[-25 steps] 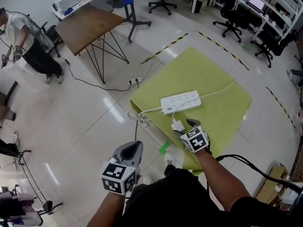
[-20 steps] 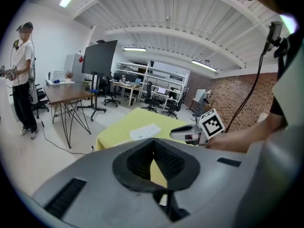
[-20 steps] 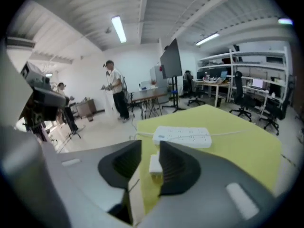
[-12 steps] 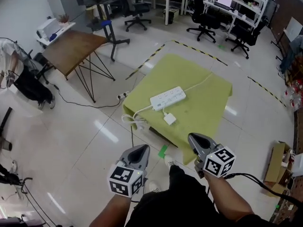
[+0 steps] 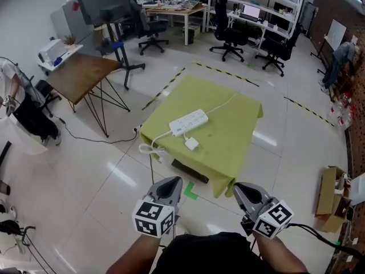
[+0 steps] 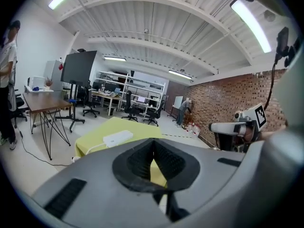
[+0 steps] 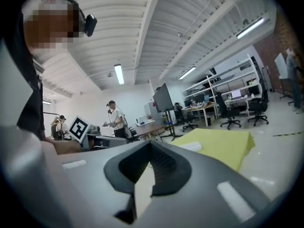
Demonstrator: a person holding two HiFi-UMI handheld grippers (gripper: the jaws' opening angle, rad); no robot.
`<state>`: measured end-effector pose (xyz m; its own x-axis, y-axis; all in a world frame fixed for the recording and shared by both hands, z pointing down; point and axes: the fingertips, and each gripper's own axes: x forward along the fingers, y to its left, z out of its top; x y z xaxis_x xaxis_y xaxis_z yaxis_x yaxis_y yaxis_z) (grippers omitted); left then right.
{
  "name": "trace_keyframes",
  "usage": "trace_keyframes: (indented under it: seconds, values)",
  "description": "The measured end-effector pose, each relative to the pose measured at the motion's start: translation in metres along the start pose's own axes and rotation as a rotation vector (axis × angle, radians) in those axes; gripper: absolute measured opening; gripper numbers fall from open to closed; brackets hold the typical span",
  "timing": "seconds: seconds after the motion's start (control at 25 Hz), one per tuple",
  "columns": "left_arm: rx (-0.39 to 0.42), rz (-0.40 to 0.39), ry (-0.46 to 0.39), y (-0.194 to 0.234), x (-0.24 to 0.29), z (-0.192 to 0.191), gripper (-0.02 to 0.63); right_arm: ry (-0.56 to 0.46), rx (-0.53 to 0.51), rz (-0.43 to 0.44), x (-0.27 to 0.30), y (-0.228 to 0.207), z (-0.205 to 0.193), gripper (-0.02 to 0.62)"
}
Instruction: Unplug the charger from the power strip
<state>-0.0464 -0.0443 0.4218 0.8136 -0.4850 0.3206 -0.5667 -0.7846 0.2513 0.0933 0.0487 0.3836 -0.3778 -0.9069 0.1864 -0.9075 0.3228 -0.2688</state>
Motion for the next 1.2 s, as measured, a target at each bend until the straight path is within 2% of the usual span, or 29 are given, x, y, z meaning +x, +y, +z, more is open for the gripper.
trace_keyframes:
  seconds: [0.16,0.32,0.56,0.84,1.2]
  values:
    - [0.005,0.058,-0.02,-0.012,-0.013,-0.005,0.006,0.059,0.005,-0.038,-0.036,-0.012,-0.015,0.002]
    - [-0.031,0.11,-0.035,-0.036,-0.022,-0.017,0.006,0.115,-0.016,-0.037,-0.077,-0.017,-0.027,0.002]
    - [-0.052,0.134,-0.045,-0.086,-0.03,-0.034,0.006,0.152,-0.019,-0.019,-0.13,-0.023,-0.052,0.001]
    - [-0.059,0.176,-0.049,-0.118,-0.04,-0.045,0.006,0.151,-0.035,0.025,-0.155,-0.027,-0.062,0.0]
    - [-0.061,0.185,-0.043,-0.133,-0.043,-0.042,0.006,0.132,-0.016,0.035,-0.166,-0.026,-0.062,0.0]
